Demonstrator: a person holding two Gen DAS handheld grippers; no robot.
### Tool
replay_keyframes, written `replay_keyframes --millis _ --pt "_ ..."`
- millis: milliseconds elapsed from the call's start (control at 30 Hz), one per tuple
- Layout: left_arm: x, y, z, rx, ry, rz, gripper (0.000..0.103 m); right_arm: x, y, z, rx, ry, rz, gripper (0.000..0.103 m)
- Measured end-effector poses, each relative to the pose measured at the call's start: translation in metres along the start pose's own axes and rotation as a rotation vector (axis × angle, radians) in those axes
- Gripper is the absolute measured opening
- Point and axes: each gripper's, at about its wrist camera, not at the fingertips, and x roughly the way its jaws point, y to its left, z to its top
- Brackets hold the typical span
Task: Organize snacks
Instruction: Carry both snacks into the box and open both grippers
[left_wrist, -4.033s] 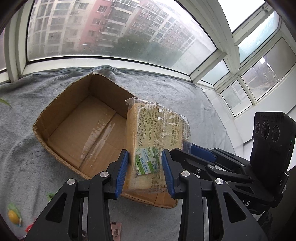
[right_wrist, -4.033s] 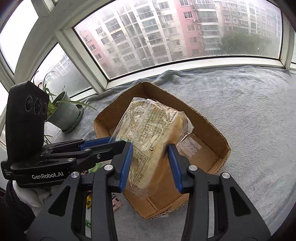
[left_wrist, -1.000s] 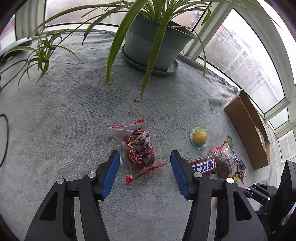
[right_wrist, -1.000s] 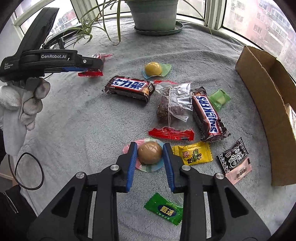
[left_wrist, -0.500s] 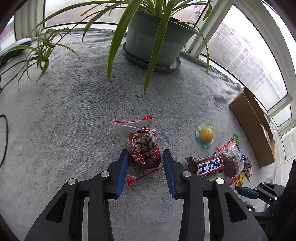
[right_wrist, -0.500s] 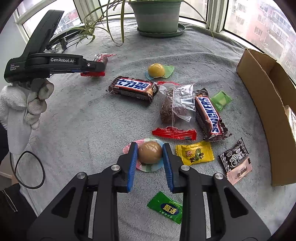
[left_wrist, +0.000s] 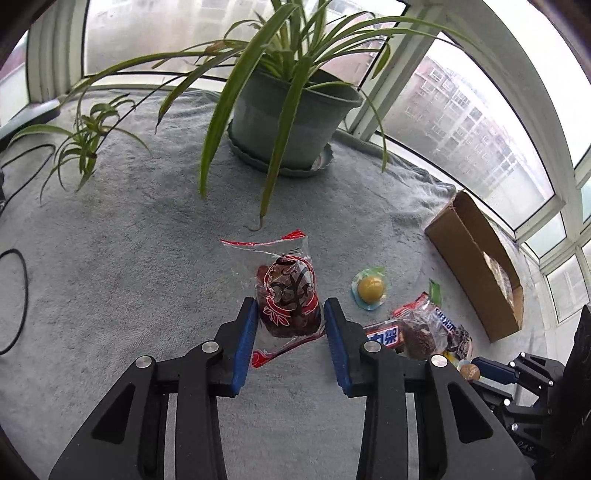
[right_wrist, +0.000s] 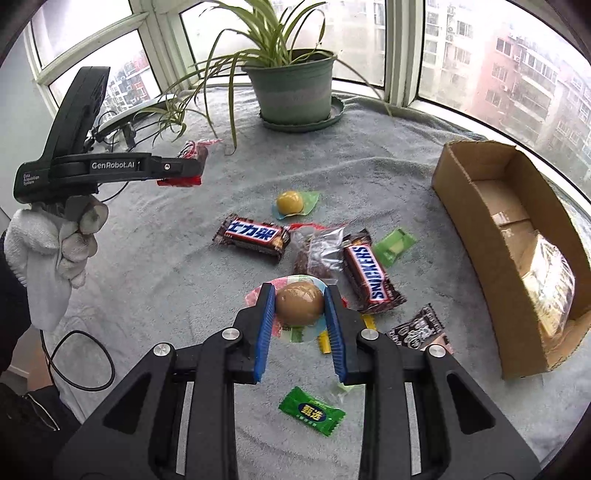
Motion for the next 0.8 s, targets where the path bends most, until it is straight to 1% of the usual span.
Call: replay_keyframes --millis 167,300,533,800 --pt "-0.005 -0.026 0.008 0.054 -0.009 -0.047 0.035 -0.018 -0.028 0.012 0.045 -0.046 -0.040 0.028" --pt "-0.001 -0.051 0.017 0.098 -0.015 -0.069 0.035 -0.031 -0.056 0.020 0.097 -0.084 -0.067 0.028" --pt "0.016 -0.093 0.034 0.173 -0.013 -0.109 0.035 -0.042 -0.099 0.033 0.143 -0.110 -0.146 0.028" --pt "0.032 -0.157 0.060 0.290 -0.016 -0.177 0.035 -0.051 -0.151 0.057 0.195 -0.132 -0.228 0.028"
